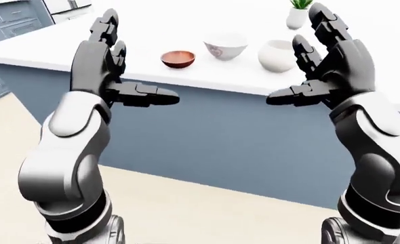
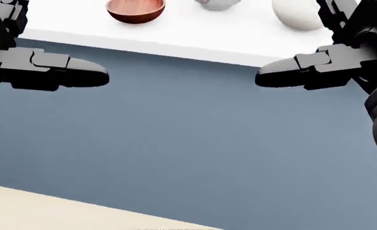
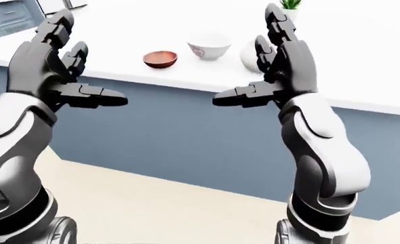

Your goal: Stack the bowls from largest to smallest.

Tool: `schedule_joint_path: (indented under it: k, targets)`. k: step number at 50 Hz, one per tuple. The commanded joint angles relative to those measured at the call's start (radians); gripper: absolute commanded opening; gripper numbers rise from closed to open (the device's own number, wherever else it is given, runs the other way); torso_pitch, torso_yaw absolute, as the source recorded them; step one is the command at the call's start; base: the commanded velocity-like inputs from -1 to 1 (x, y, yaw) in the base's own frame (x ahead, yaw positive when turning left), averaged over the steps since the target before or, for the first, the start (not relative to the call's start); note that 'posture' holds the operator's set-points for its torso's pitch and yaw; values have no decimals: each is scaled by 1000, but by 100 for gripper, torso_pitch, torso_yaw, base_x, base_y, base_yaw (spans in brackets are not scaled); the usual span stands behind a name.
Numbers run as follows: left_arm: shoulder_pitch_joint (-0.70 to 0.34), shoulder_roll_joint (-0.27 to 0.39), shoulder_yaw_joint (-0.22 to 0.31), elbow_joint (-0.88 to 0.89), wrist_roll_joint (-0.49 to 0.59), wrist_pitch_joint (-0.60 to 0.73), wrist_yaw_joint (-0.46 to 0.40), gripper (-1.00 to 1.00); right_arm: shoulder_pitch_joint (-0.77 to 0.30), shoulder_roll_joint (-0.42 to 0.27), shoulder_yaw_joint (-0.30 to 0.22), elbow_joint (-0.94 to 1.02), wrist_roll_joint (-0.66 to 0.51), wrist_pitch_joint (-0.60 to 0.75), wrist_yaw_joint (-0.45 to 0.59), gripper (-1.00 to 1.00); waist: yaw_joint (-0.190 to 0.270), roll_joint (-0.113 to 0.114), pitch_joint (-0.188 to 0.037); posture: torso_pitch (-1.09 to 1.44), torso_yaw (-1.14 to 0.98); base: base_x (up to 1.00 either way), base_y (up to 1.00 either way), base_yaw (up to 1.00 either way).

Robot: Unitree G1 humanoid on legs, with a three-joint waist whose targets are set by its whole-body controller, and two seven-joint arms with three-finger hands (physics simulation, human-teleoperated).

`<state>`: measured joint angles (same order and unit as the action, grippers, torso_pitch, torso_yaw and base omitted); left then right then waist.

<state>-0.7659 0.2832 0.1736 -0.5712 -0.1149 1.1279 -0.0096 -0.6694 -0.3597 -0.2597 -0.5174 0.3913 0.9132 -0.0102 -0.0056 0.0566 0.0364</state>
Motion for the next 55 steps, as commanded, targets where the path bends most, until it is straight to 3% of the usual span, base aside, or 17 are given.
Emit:
schedule_joint_path:
  k: [1,5,7,8,11,15,19,20,24,32,35,36,38,39,50,52,55]
  targets:
    - [-34,1,-3,-23,-7,-17,0,100,-23,-13,-21,-11,14,-37,-17,100,-39,28,-22,0,0,2,0,-96]
    - [-31,-4,-8,-25,-8,-18,3,100,-15,-20,-18,-13,31,-47,-25,100,-13,-61,-1,0,0,0,0,-100]
    - [-24,-7,-11,-22,-7,-26,2,100,-10,-22,-10,-14,33,-47,-28,100,-24,-151,5,0,0,0,0,-100]
    - [-24,-6,-8,-24,-8,-23,1,100,-11,-25,-9,-15,33,-46,-27,100,-13,-95,9,0,0,0,0,-100]
    - [-26,-3,-2,-27,-12,-20,1,100,-21,-38,-2,-19,27,-36,-22,100,-14,-102,-10,0,0,0,0,-67]
    - [-32,1,2,-30,-18,-14,4,100,-39,-41,6,-18,14,-27,-10,100,-18,-88,28,0,0,1,-7,0]
    - [-49,9,9,-34,-28,3,8,100,-60,-43,2,-26,13,-7,-7,100,1,66,0,0,0,29,-37,0]
    - [-51,10,8,-32,-29,3,9,100,-63,-45,0,-29,14,-2,-6,100,-1,17,31,0,0,34,-40,0]
    - [-55,11,6,-36,-34,10,14,100,-79,-52,-5,-27,16,9,-3,100,22,0,-14,0,0,35,-40,0]
    - [-58,15,11,-41,-39,20,16,100,-93,-57,2,-28,14,14,-1,100,51,-74,-9,0,0,34,-39,0]
    - [-68,28,25,-40,-48,27,14,100,-111,-67,11,-15,-9,16,-10,100,48,-180,-12,0,0,34,-12,0]
    - [-70,29,25,-45,-51,32,16,100,-118,-68,15,-15,-17,20,-10,100,47,-144,7,0,0,10,0,0]
    - [-67,30,25,-40,-56,23,18,100,-118,-52,6,-9,-19,11,-17,100,38,-161,-31,0,0,0,46,0]
    - [-66,31,27,-40,-58,21,19,100,-122,-51,6,-15,-16,19,-20,100,70,-171,-11,0,0,0,0,100]
    - [-84,49,43,-60,-93,55,39,100,-156,-73,14,-25,-27,54,-4,100,35,-8,-12,0,0,0,0,100]
    - [-83,52,44,-61,-98,54,42,100,-162,-73,15,-23,-33,71,-8,100,5,-19,34,0,0,0,0,39]
    - [-83,53,45,-62,-104,55,47,100,-167,-66,14,-24,-34,73,-8,100,14,-31,23,0,0,0,0,0]
